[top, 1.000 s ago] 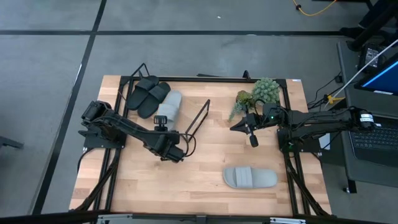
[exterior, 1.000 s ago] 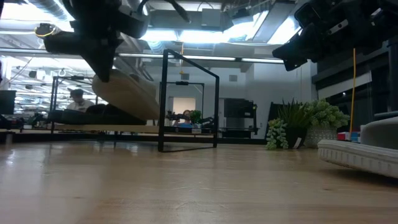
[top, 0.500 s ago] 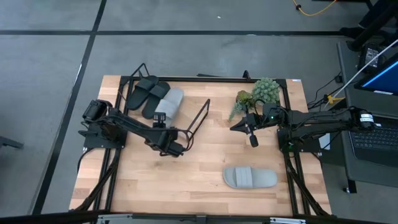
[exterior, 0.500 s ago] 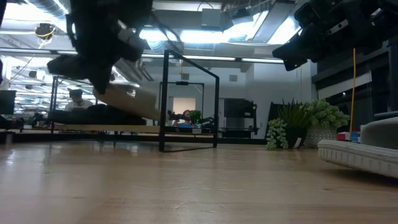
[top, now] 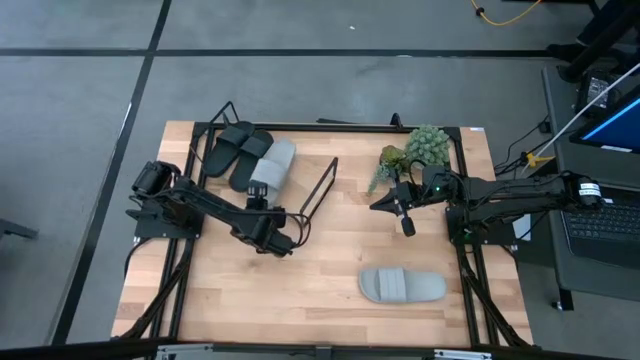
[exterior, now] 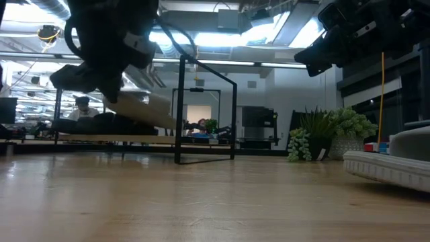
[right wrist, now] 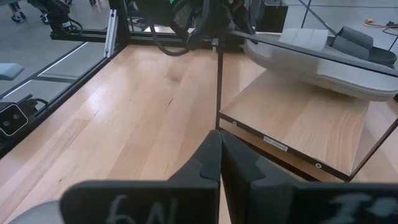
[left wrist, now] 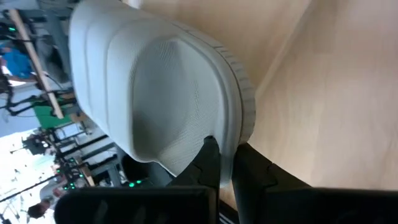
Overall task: Pick and place slides into the shelf
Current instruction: Put the top gray slipper on the shelf
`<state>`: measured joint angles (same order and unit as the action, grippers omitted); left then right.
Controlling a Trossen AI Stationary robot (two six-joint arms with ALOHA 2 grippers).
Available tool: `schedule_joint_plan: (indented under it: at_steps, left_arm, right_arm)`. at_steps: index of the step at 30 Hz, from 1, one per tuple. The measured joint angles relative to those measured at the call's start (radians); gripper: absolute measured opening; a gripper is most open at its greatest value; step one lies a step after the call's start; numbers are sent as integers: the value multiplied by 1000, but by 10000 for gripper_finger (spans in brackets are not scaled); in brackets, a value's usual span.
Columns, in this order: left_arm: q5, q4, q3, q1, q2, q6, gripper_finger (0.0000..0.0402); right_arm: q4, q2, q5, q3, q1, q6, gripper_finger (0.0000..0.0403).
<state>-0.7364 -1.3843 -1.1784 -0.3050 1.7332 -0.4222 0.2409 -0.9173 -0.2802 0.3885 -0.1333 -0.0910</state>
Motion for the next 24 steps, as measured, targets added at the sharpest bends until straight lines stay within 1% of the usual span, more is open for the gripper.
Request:
schedule_joint_plan:
  at_steps: [5, 11, 18, 21, 24]
  left_arm:
    - [-44, -21, -37, -16, 0, -40, 12]
    - [-44, -4, -52, -16, 0, -42, 12]
    - [5, 96, -52, -16, 0, -6, 12]
    - [22, 103, -52, -14, 0, 6, 12]
    - [75, 103, -52, -2, 0, 6, 12]
  right_arm:
    - [0, 0, 0, 0, 0, 0, 6]
    - [0, 0, 0, 0, 0, 0, 6]
    - [0, 0, 0, 0, 0, 0, 6]
    - [0, 0, 0, 0, 0, 0, 6]
    - [0, 0, 0, 0, 0, 0, 6]
